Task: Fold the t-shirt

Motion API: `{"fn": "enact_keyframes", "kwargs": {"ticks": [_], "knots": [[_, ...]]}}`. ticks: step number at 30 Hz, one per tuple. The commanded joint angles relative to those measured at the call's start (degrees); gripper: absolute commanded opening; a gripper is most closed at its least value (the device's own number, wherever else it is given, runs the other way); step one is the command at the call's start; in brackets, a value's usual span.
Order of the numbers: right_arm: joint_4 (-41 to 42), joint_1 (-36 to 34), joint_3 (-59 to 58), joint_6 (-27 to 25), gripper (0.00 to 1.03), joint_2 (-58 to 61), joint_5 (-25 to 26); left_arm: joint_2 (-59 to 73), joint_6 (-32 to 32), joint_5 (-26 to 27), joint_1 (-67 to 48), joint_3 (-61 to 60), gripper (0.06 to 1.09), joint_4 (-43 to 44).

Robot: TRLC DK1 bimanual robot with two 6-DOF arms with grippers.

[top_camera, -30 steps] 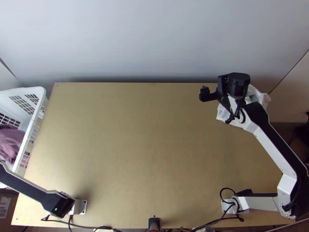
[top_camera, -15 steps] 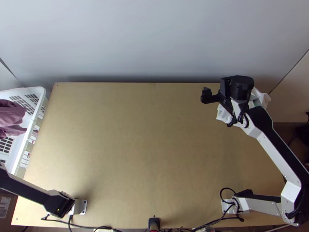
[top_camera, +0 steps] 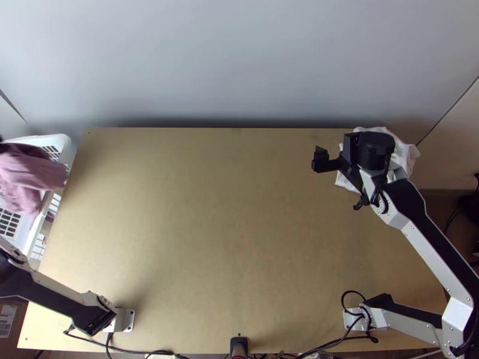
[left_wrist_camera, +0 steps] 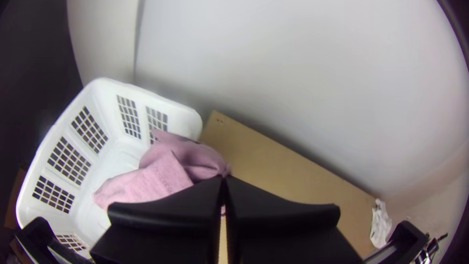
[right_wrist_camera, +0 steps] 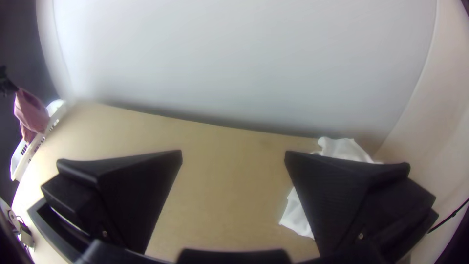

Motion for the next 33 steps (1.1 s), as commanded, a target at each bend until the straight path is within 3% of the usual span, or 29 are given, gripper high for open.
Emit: {"fn": "enact_keyframes", "kwargs": {"ticks": [1,8,16,21,25,33], "knots": [[1.2,0.8,-5.1,0.8,0.98,-2.7,0.0,-9.3,5.2,-2.1,-13.4,-18.7,0.09,-3.2],[6.1,1.1,-12.7,0.8,0.98,-6.5,0.0,-14.9,3.3,-9.0,-30.3,-35.7,0.09,3.2],[8.6,1.0,-20.2,2.4,0.98,-10.4,-0.1,-15.9,-1.6,-11.3,-46.7,-43.7,0.09,9.0],[10.2,0.3,-24.8,3.9,0.98,-12.8,0.0,-15.4,-4.9,-11.2,-55.7,-45.6,0.09,13.7],[11.2,-0.3,-28.2,4.0,0.98,-14.8,0.0,-15.3,-10.1,-7.4,-60.3,-43.8,0.09,18.4],[11.7,-1.8,-30.7,4.0,0.98,-16.3,0.0,-14.0,-17.4,-7.4,-74.9,-42.1,0.09,21.9]]}}
